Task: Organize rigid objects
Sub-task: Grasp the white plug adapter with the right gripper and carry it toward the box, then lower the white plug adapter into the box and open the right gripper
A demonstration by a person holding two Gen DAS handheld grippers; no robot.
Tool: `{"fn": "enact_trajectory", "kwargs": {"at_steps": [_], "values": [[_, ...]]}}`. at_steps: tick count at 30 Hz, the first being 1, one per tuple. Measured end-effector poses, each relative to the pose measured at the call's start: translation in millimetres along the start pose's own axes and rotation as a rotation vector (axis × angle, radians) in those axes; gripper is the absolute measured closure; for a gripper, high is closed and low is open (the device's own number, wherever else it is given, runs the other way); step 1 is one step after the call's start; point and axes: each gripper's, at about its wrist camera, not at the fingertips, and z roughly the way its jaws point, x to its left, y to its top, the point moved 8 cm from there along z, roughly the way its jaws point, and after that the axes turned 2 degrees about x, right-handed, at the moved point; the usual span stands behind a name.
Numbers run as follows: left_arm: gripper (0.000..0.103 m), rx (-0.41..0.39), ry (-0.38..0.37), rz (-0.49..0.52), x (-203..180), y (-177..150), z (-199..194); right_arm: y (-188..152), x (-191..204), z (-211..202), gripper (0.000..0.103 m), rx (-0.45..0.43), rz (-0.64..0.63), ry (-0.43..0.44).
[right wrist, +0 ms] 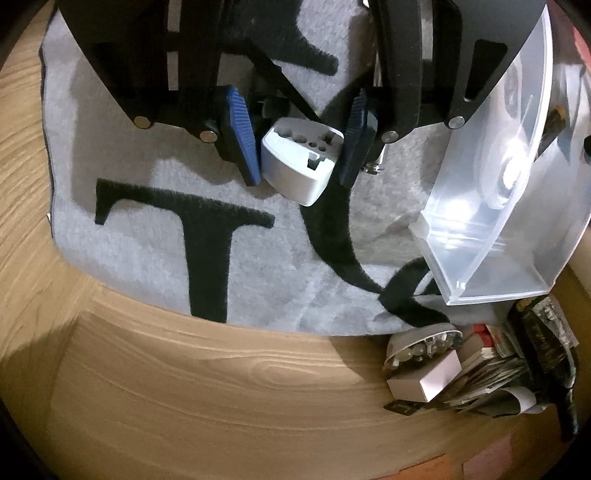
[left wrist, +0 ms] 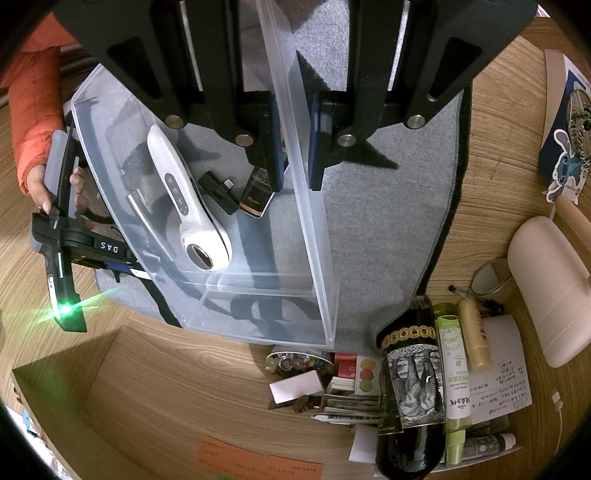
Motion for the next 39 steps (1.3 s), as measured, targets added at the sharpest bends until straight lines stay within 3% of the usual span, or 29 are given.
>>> {"fn": "enact_trajectory", "kwargs": {"at_steps": [15,27,39], "values": [[0.090,-0.001,0.000,0.000,0,0,0,12,23,-55,0.066,-0.131,-0.067,0.015],[0.090,-0.001,0.000,0.002,0,0,0,22,76,-101,0.066,-0.244,-0.172,0.096],[0.090,-0.002,-0.001,-0.001,0,0,0,2,139,-88,0.066,-0.175,-0.285,0.240]]}}
